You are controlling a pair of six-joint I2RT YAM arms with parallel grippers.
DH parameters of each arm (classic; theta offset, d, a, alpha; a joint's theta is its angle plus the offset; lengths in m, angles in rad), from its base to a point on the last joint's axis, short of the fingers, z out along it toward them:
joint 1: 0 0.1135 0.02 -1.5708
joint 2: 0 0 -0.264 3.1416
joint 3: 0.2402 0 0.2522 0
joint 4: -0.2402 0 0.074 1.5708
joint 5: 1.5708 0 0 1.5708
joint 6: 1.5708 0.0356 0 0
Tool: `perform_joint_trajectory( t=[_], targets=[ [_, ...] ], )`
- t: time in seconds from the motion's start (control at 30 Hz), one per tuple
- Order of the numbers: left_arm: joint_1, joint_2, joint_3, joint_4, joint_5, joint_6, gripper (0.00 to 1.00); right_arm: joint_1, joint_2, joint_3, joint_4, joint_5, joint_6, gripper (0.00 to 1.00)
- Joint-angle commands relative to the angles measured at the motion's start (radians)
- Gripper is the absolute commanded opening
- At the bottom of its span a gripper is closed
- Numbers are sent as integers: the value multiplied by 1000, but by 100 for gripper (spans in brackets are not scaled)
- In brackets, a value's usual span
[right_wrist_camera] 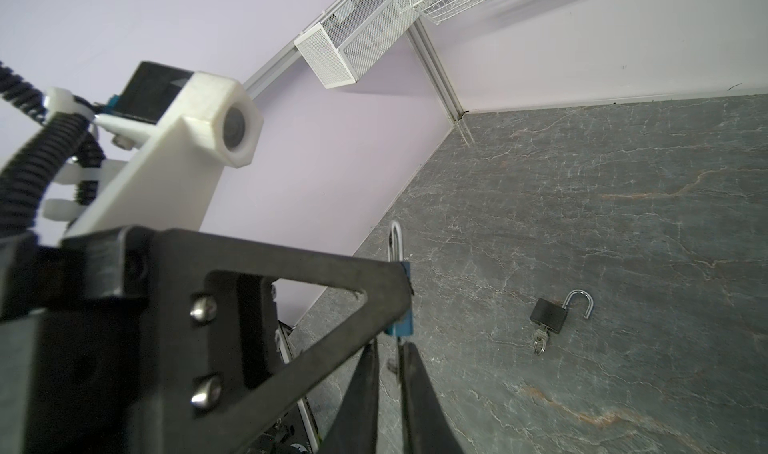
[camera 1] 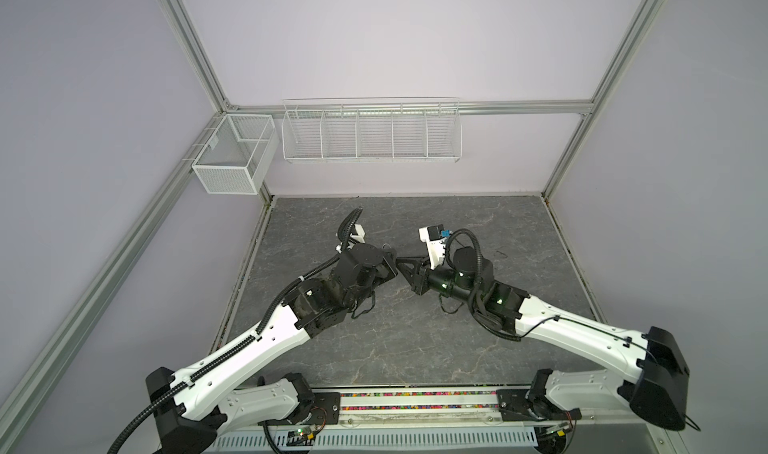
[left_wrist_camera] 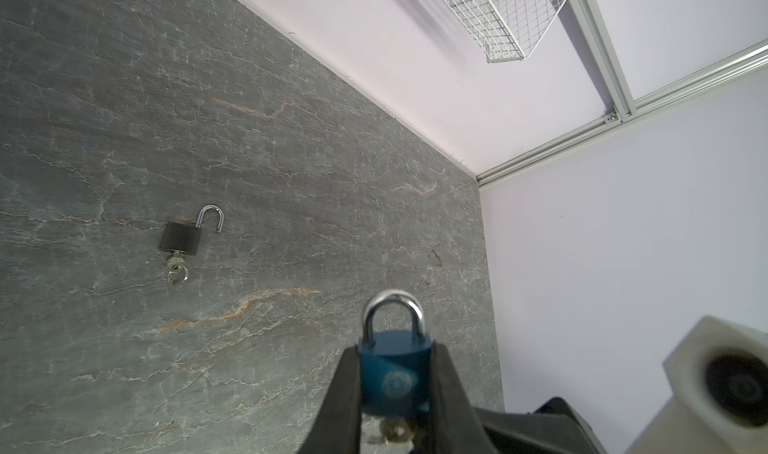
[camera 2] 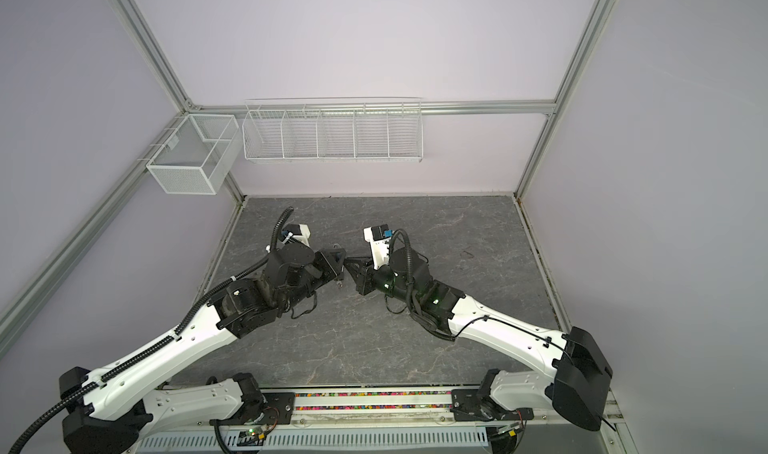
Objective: Unlock with the key
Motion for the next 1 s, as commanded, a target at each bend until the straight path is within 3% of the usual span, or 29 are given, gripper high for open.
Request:
perform_joint_trajectory(
  t=[0.0,0.97],
  targets=[
    [6,10,26,25,16,3,0,-4,-18,-14,41,-25,18,15],
    [5,-4,2,68,30,-35,0,-15,45,-5,89,-85,73,11]
  ],
)
